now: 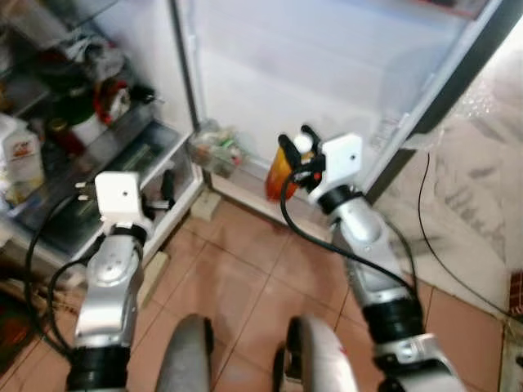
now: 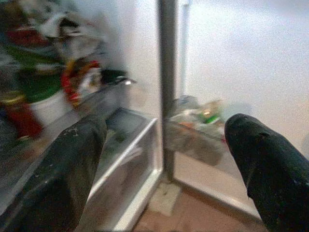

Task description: Restocking fridge

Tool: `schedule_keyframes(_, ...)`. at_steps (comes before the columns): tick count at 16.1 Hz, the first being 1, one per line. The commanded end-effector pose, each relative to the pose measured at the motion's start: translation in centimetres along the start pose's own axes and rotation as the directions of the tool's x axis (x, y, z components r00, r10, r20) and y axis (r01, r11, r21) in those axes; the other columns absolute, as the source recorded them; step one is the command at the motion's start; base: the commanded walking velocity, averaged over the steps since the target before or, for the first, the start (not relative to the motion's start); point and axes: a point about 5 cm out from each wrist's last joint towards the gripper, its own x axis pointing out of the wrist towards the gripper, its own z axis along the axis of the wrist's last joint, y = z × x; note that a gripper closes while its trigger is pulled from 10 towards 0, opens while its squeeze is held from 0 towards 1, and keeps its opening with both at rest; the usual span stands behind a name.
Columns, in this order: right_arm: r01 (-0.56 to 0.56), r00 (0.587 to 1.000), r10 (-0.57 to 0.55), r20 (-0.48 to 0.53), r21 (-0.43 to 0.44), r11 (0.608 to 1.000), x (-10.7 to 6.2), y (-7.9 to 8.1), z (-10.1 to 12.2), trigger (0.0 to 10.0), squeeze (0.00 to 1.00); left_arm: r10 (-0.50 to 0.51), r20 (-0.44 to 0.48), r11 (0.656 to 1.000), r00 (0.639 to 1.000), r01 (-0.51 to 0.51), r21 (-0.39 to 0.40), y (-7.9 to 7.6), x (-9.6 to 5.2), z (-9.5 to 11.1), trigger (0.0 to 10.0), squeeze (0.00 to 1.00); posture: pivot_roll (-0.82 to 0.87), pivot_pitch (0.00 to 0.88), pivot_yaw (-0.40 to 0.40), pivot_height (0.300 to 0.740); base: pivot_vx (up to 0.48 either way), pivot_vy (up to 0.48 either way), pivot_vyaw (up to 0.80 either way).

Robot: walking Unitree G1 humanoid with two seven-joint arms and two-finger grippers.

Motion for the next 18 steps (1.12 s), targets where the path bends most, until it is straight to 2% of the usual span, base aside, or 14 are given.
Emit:
schedule_keyframes(1, -0.001, 0.999, 0.002, 0.047, -0.031, 1.0, 0.0, -0.2, 0.9, 10.0, 0.0, -0.017, -0.005, 1.0, 1.0, 0.017, 0.006, -0.3, -0.2, -0.1, 10.0, 0.0, 0.09, 0.153, -0.045, 0.666, 0.307, 0.0, 0.0)
schedule_keyframes(4, 0.018, 0.999, -0.016, 0.042, -0.039, 0.999, 0.2, -0.5, 0.8, 10.0, 0.0, -0.018, -0.014, 1.0, 1.0, 0.018, 0.009, -0.4, -0.1, -0.3, 10.0, 0.0, 0.09, 0.15, -0.048, 0.666, 0.084, 0.0, 0.0)
schedule_keyframes(6, -0.012, 0.999, 0.017, 0.05, -0.094, 0.996, 0.1, -0.2, 0.8, 10.0, 0.0, -0.02, -0.015, 1.0, 1.0, 0.02, 0.01, -0.4, -0.1, -0.3, 10.0, 0.0, 0.09, 0.149, -0.046, 0.666, 0.0, 0.0, 0.0)
schedule_keyframes(10, -0.033, 0.999, 0.035, 0.032, -0.077, 0.996, -0.1, 1.1, 0.2, 10.0, 0.0, -0.022, -0.017, 1.0, 1.0, 0.022, 0.014, -0.4, -0.1, -0.3, 10.0, 0.0, 0.09, 0.162, -0.042, 0.666, 0.0, 0.0, 0.0)
schedule_keyframes(14, -0.011, 1.0, 0.011, -0.008, -0.054, 0.998, 0.0, 0.8, -0.8, 10.0, 0.0, -0.031, -0.022, 0.999, 0.999, 0.032, 0.013, -0.5, -0.5, -0.4, 10.0, 0.0, 0.1, 0.18, -0.04, 0.666, 0.277, 0.0, 0.0)
schedule_keyframes(18, -0.013, 1.0, 0.013, -0.008, -0.043, 0.999, 0.1, 1.1, -0.8, 10.0, 0.0, -0.037, -0.032, 0.999, 0.999, 0.037, 0.009, -0.5, -0.7, -0.4, 10.0, 0.0, 0.1, 0.193, -0.035, 0.666, 0.276, 0.0, 0.0)
